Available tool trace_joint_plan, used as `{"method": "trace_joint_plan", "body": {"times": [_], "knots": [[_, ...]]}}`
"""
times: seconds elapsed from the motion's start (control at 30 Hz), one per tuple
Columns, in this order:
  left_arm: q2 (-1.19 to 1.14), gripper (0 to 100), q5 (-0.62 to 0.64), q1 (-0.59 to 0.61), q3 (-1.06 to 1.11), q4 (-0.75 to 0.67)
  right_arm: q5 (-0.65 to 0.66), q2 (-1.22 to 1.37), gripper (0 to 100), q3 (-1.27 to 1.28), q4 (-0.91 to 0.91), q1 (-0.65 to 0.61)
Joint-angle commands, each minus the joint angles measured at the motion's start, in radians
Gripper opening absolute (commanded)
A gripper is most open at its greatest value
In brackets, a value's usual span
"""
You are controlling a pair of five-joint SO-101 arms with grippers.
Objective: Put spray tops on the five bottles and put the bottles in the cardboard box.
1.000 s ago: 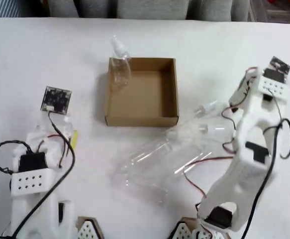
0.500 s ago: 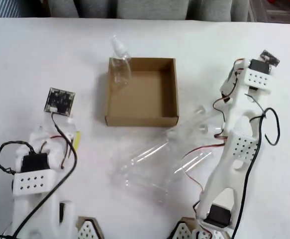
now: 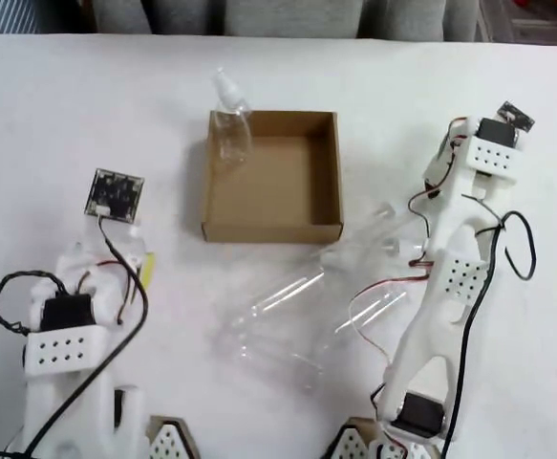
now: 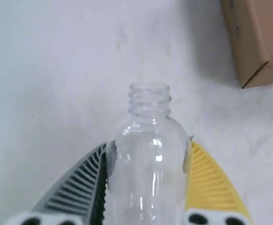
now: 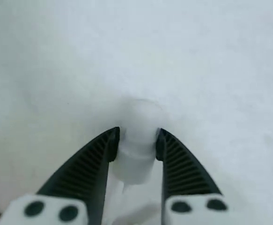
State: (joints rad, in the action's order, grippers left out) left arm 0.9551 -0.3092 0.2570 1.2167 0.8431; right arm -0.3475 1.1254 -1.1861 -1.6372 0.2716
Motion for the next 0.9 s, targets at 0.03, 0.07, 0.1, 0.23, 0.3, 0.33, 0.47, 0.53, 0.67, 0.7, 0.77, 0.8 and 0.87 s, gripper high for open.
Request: {"method": "trace_joint_plan", "body": {"times": [0.03,0.07,0.1,0.23,0.3,0.33,0.47,0.53,0.67,0.7,0.77,0.8,0.87], "knots": [[0.028,3,0.003,-0.013,0.003,-0.029,0.028,-0.038,1.6,-0.072,-0.076,0.002],[0.03,3,0.003,-0.013,0.005,-0.029,0.034,-0.048,1.6,-0.078,-0.091,0.004],[0.03,3,0.003,-0.015,0.005,-0.029,0.035,-0.064,1.6,-0.078,-0.097,0.004],[0.03,3,0.002,-0.015,0.005,-0.029,0.038,-0.162,1.6,0.046,-0.097,0.019],[0.03,3,0.002,-0.015,0.005,-0.029,0.075,-0.226,1.6,0.141,-0.097,0.016],[0.03,3,0.002,-0.015,0.005,-0.029,0.089,-0.262,1.6,0.19,-0.097,0.013],[0.031,3,0.002,-0.013,0.005,-0.029,0.114,-0.406,1.6,0.374,-0.096,0.012],[0.031,3,0.002,-0.013,0.005,-0.029,0.114,-0.47,1.6,0.457,-0.096,0.012],[0.031,3,0.002,-0.015,0.005,-0.029,0.15,-0.618,1.6,0.614,-0.096,-0.022],[0.031,3,0.002,-0.015,0.005,-0.029,0.161,-0.656,1.6,0.652,-0.096,-0.041],[0.031,3,0.002,-0.015,0.005,-0.029,0.173,-0.736,1.6,0.727,-0.096,-0.076],[0.033,3,0.003,-0.015,0.005,-0.029,0.175,-0.779,1.6,0.758,-0.096,-0.097],[0.033,3,0.003,-0.015,0.005,-0.029,0.175,-0.862,1.7,0.81,-0.094,-0.139]]}}
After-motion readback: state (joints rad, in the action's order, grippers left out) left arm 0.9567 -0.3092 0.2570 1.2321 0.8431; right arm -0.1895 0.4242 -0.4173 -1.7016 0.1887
